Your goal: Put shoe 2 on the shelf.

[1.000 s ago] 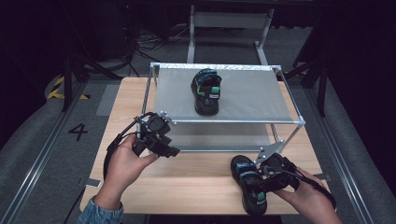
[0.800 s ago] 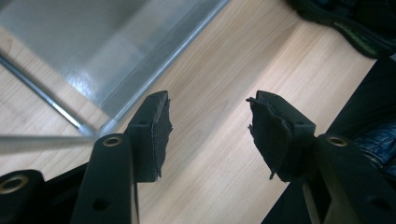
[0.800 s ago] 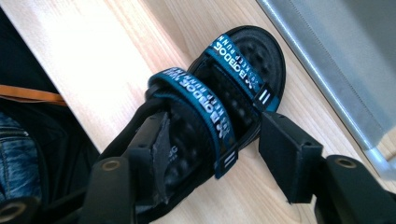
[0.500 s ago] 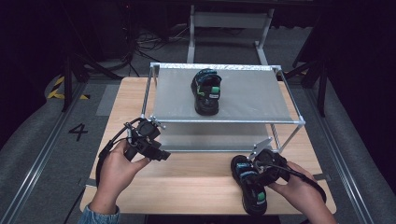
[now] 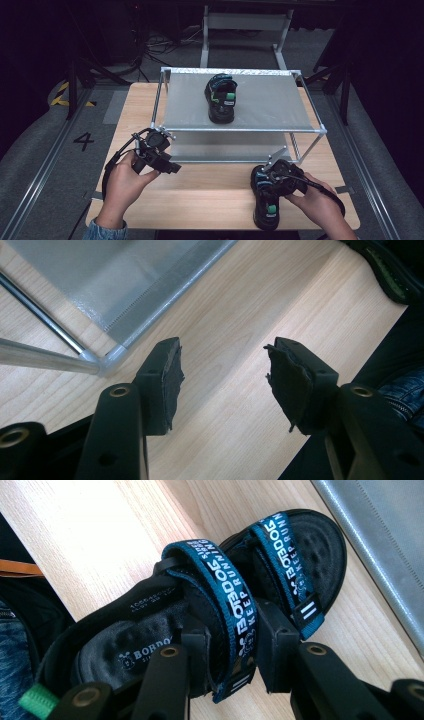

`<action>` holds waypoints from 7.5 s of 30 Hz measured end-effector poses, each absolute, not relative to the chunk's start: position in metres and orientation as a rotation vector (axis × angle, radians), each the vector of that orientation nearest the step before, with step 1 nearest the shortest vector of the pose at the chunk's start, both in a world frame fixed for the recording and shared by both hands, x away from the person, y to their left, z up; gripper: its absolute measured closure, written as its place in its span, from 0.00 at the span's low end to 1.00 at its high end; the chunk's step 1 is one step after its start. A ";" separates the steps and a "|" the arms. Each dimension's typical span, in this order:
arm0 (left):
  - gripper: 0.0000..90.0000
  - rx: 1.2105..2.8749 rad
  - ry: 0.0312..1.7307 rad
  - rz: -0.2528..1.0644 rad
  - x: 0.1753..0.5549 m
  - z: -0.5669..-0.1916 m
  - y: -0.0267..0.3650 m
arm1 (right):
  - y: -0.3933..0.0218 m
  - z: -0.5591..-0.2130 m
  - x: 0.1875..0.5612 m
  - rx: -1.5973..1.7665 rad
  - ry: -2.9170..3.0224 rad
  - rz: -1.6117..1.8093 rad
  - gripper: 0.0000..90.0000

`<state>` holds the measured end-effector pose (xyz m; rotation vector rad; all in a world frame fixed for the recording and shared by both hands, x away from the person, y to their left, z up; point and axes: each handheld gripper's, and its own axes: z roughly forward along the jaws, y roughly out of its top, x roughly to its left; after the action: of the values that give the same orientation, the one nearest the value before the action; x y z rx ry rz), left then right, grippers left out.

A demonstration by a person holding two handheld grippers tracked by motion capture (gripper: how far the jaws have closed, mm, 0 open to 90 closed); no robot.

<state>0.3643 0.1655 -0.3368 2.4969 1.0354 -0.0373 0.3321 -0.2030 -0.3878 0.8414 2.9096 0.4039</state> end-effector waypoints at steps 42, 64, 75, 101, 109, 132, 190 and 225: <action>0.50 2.507 1.035 -0.052 0.372 -0.342 0.183 | -0.224 -0.310 0.347 0.816 2.932 0.422 0.78; 0.50 2.505 1.045 -0.067 0.373 -0.343 0.185 | -0.227 -0.257 0.347 0.828 2.919 0.427 0.78; 0.50 2.516 1.040 -0.070 0.373 -0.344 0.184 | -0.224 -0.231 0.346 0.807 2.920 0.465 0.78; 0.48 2.534 1.048 -0.060 0.361 -0.353 0.188 | -0.219 -0.172 0.384 0.782 2.871 0.549 0.78; 0.47 2.556 1.040 -0.057 0.357 -0.358 0.187 | -0.213 -0.169 0.417 0.794 2.852 0.551 0.78; 0.44 2.557 1.044 -0.029 0.350 -0.368 0.190 | -0.194 -0.180 0.505 0.827 2.839 0.575 0.78; 0.45 2.547 1.017 -0.056 0.358 -0.367 0.190 | -0.156 -0.210 0.554 0.917 2.871 0.636 0.66; 0.45 2.551 1.035 -0.054 0.360 -0.367 0.189 | -0.234 -0.175 0.454 0.883 2.770 0.736 0.60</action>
<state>0.3597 0.1889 -0.3674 2.5510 1.0350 -0.0535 0.4535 -0.2335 -0.1754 0.8832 2.7697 0.7361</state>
